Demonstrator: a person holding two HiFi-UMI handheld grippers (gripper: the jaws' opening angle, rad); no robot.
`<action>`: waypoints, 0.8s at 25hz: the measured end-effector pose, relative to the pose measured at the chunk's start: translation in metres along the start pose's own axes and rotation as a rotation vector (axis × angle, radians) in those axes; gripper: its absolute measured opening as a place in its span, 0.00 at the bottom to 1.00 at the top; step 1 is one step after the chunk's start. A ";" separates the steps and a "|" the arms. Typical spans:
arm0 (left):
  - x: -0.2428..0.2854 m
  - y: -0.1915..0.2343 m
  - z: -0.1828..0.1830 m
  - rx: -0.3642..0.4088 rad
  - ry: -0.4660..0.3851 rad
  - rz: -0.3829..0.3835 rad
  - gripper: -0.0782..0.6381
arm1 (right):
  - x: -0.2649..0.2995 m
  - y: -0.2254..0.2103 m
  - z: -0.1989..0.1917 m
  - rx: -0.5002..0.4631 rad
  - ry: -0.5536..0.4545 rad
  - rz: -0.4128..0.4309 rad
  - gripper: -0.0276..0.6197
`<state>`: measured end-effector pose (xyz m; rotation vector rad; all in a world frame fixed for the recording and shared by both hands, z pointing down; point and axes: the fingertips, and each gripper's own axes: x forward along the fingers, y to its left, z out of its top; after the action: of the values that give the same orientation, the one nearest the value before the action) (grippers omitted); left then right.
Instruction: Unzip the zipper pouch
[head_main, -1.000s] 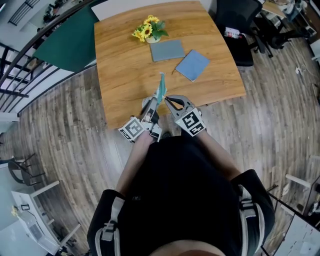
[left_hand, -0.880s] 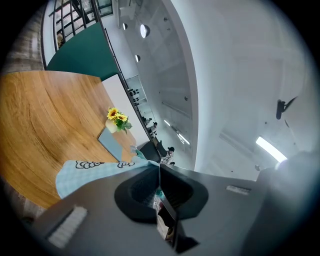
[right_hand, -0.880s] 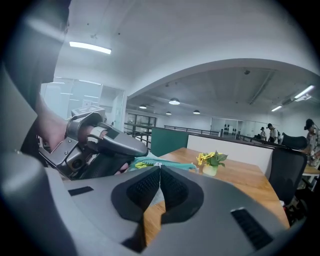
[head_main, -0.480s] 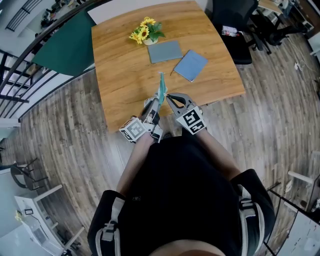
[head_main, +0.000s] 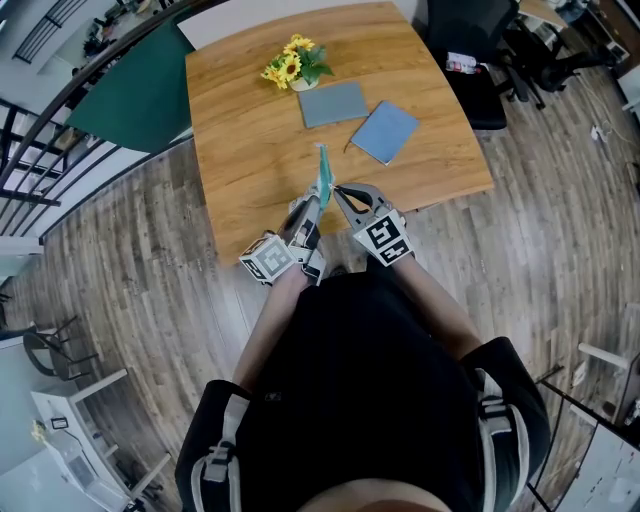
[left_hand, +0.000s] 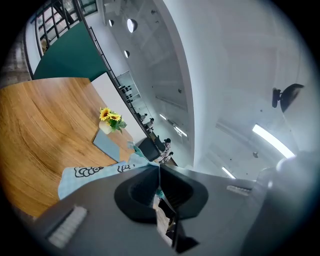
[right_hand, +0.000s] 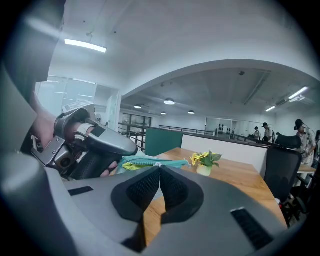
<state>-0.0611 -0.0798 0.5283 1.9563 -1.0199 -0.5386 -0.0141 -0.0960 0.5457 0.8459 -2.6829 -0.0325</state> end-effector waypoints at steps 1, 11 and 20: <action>0.000 0.000 0.000 0.001 0.000 -0.001 0.12 | 0.001 -0.001 0.000 0.000 0.000 -0.002 0.05; 0.000 0.000 0.000 0.034 0.025 -0.004 0.12 | 0.004 -0.005 0.000 -0.001 0.002 -0.019 0.06; 0.001 0.001 0.000 0.051 0.041 -0.001 0.12 | 0.008 -0.005 -0.001 0.002 0.001 -0.021 0.06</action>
<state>-0.0616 -0.0808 0.5294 2.0047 -1.0155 -0.4756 -0.0172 -0.1047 0.5488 0.8745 -2.6733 -0.0335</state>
